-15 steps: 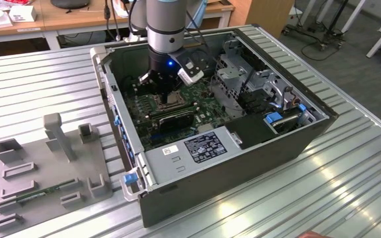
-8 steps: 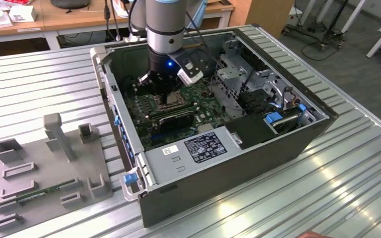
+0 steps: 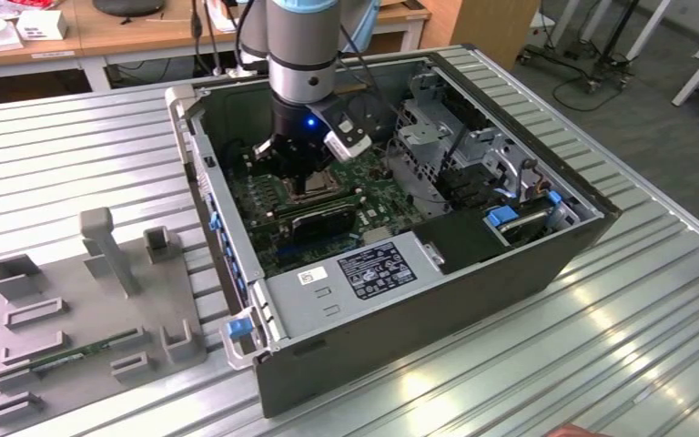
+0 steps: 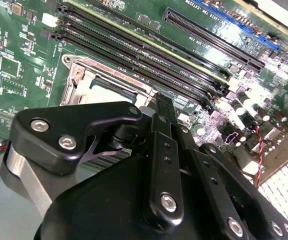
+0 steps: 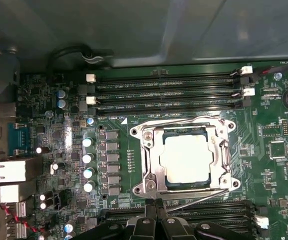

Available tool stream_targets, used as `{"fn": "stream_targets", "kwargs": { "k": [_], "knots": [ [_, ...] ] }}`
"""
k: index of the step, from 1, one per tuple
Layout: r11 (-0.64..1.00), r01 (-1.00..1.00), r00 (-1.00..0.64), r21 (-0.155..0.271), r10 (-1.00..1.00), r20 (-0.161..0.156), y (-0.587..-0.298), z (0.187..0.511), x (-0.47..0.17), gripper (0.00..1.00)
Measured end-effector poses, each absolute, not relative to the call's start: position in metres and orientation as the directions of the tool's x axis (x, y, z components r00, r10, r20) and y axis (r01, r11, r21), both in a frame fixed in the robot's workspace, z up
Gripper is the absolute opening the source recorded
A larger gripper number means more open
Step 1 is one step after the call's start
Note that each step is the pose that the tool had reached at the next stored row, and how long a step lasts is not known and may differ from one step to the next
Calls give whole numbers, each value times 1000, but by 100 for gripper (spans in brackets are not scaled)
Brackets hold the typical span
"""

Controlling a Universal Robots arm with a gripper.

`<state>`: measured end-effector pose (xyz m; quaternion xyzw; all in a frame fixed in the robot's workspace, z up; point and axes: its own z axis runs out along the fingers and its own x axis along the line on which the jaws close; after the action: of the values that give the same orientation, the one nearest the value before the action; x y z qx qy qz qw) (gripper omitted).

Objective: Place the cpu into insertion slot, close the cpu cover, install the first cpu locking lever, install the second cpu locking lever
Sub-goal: 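Install the second cpu locking lever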

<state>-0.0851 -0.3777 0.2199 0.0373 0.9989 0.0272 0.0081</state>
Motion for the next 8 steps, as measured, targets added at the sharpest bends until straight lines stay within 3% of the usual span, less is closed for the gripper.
{"fn": "stream_targets", "kwargs": {
  "k": [8],
  "knots": [
    [996, 74, -997, 55, 75, -14, -378, 212, -85, 11]
  ]
}}
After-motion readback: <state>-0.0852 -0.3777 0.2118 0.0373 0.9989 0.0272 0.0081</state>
